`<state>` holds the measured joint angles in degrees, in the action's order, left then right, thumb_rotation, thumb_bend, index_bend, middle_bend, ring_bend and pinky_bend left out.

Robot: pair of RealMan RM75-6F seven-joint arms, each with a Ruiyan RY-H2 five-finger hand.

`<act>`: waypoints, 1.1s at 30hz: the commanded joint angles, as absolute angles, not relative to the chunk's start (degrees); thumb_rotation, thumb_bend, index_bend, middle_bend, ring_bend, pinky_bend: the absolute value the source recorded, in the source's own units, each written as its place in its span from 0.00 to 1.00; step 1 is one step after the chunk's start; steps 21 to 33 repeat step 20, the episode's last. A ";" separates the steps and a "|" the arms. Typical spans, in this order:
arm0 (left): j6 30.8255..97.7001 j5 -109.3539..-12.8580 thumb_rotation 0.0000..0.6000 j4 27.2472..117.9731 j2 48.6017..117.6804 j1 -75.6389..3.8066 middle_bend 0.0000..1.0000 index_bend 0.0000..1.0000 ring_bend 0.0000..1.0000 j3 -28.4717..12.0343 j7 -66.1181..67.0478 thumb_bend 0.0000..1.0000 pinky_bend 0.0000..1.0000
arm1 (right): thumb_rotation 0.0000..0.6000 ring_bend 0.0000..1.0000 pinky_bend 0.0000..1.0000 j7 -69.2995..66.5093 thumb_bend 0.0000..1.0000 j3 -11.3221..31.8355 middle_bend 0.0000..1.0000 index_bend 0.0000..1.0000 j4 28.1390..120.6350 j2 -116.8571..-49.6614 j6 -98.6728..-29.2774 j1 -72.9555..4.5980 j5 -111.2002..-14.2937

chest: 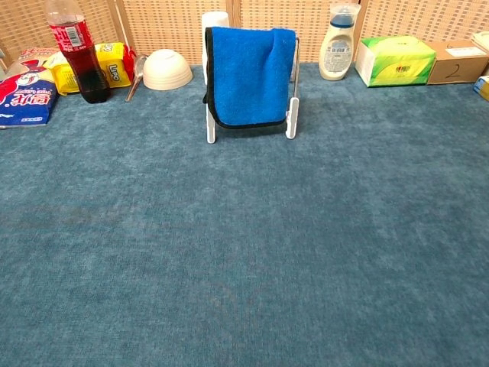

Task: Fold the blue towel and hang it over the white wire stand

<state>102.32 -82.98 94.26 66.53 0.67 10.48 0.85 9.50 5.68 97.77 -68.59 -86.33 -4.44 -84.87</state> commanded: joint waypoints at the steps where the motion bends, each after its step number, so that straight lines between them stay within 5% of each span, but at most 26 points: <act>1: 104.93 -82.70 1.00 92.63 67.20 3.40 0.12 0.21 0.00 9.96 2.51 0.15 0.00 | 1.00 0.00 0.00 9.08 0.33 5.49 0.11 0.17 97.58 -68.76 -86.13 -4.49 -84.94; 33: 103.59 -86.52 1.00 95.16 66.65 6.05 0.15 0.22 0.00 7.34 3.89 0.15 0.00 | 1.00 0.00 0.00 2.58 0.33 4.27 0.11 0.17 95.68 -68.69 -85.19 -4.06 -85.20</act>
